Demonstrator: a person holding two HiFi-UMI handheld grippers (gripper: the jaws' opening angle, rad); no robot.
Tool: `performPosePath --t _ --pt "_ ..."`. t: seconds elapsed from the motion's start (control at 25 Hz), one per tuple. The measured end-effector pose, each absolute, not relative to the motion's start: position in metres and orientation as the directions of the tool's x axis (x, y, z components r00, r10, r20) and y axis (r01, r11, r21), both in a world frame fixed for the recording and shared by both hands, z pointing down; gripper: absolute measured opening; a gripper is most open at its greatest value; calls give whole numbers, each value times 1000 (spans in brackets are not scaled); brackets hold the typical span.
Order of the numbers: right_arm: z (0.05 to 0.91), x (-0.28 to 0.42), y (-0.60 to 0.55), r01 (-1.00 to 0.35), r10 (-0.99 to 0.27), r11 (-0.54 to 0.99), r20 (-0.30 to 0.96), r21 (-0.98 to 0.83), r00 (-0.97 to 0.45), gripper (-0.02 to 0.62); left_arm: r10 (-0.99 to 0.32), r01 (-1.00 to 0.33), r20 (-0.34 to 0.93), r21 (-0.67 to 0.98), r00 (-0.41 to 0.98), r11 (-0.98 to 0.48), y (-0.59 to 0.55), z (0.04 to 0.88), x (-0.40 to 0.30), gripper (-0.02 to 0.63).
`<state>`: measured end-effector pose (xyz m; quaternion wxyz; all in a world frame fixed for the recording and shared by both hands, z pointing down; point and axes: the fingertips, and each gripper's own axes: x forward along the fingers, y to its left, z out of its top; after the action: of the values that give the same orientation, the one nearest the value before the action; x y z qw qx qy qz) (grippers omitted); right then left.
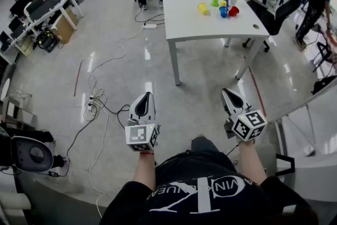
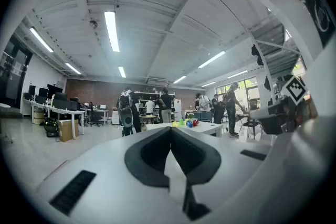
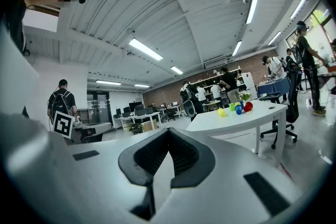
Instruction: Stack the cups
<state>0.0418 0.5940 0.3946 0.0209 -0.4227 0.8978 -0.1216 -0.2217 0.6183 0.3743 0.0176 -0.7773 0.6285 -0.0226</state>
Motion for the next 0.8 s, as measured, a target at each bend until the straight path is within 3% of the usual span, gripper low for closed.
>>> performPosePath --t 0.8 --pt "397 64 590 -800 -804 571 69 -186 -590 23 -970 -970 24 -3 242 -242 594 385 -200 3"
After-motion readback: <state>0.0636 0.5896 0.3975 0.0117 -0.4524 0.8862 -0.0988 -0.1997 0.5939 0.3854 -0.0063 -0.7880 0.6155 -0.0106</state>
